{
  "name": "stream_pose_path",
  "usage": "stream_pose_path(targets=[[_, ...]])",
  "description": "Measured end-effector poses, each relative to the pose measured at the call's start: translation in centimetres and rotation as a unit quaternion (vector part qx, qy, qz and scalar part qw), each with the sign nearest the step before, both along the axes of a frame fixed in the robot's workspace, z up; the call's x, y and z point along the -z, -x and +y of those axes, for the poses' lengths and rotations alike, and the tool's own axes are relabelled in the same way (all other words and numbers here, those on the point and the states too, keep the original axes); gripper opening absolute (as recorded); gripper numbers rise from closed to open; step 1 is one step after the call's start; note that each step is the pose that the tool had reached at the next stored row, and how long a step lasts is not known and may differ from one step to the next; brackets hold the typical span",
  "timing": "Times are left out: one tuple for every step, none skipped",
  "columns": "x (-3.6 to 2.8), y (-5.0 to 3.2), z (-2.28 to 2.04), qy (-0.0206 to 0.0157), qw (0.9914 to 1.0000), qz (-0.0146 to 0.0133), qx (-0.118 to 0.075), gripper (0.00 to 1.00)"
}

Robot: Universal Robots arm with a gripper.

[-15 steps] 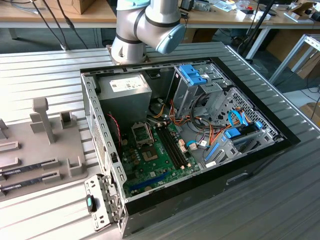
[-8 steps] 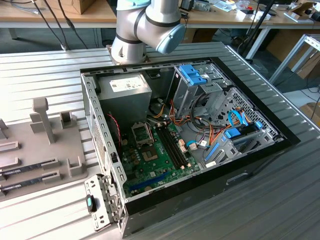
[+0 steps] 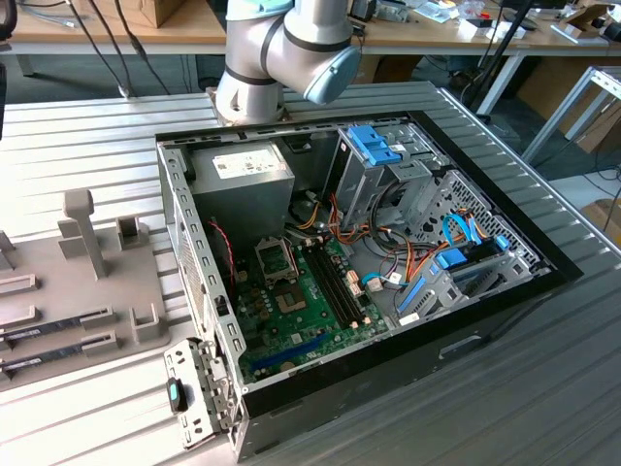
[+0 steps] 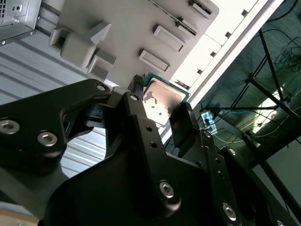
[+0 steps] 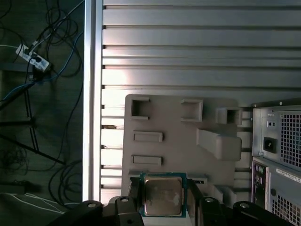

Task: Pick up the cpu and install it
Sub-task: 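Pick up the cpu and move it towards the insertion slot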

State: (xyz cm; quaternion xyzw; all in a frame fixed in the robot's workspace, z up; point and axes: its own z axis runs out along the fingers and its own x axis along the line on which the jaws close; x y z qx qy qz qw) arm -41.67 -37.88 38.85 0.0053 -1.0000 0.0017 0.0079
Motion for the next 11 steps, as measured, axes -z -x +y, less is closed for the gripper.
stream_pose_path(targets=[[-0.01,-0.04,-0.08,-0.0033,0.99999,0.0001,0.000,0.47],[-0.01,-0.11,-0.19,-0.0053,0.99999,0.0001,0.000,0.47],[-0.01,-0.20,-0.28,-0.0055,0.99998,0.0002,0.000,0.47],[0.00,-0.32,-0.40,-0.0056,0.99998,0.0003,0.000,0.47],[0.00,-0.50,-0.56,-0.0056,0.99998,0.0006,0.000,0.47],[0.00,-0.65,-0.66,-0.0056,0.99998,0.0007,0.000,0.47],[0.00,-0.80,-0.73,-0.0056,0.99998,0.0009,0.000,0.47],[-0.01,-1.03,-0.81,-0.0056,0.99998,0.0011,0.000,0.47],[0.00,-1.21,-0.86,-0.0056,0.99998,0.0011,0.000,0.47],[0.00,-1.31,-0.88,-0.0056,0.99998,0.0011,0.000,0.47],[-0.01,-1.40,-0.89,-0.0056,0.99998,0.0011,0.000,0.47]])
